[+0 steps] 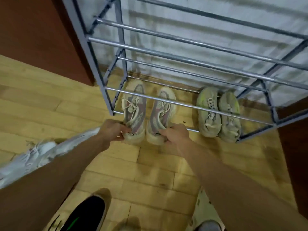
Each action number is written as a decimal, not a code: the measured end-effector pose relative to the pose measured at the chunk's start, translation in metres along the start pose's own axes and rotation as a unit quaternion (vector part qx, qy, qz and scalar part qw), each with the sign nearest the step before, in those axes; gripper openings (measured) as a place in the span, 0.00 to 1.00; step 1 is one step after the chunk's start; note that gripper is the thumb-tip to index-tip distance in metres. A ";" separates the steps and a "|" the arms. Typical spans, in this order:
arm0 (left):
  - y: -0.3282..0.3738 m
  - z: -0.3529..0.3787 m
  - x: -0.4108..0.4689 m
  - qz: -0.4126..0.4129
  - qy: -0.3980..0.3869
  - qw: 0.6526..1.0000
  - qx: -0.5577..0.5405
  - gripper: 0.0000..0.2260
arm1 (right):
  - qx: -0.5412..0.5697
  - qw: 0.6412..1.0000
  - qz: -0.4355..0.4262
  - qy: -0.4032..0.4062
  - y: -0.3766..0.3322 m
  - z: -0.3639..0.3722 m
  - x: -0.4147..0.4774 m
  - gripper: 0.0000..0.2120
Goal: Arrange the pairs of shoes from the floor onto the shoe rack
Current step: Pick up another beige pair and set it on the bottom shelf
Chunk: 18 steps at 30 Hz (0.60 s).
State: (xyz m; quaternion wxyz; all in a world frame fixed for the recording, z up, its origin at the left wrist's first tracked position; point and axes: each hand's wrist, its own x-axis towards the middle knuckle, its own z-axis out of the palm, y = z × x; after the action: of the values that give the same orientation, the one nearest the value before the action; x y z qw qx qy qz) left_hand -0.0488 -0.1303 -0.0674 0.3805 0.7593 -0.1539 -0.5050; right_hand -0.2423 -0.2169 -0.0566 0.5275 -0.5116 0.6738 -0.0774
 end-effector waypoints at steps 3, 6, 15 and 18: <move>0.018 0.016 0.034 0.033 0.015 0.999 0.018 0.03 | -0.005 1.000 -0.016 0.006 -0.007 0.000 0.035 0.13; 0.035 0.028 0.064 0.052 0.029 0.998 0.018 0.04 | -0.008 0.999 -0.027 0.016 -0.011 -0.003 0.067 0.16; 0.024 0.048 0.104 0.099 0.105 0.985 0.091 0.07 | -0.028 0.998 -0.058 0.013 -0.001 0.009 0.104 0.15; 0.016 0.039 0.089 0.083 0.120 0.984 0.098 0.21 | -0.068 0.995 -0.071 0.004 0.002 0.009 0.085 0.13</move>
State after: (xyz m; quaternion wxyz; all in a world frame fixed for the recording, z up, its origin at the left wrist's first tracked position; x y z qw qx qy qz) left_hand -0.0413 -0.2127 -0.1213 0.3610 0.8324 -0.2183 -0.3594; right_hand -0.2296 -0.2776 -0.1150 0.4817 -0.5926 0.6418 -0.0704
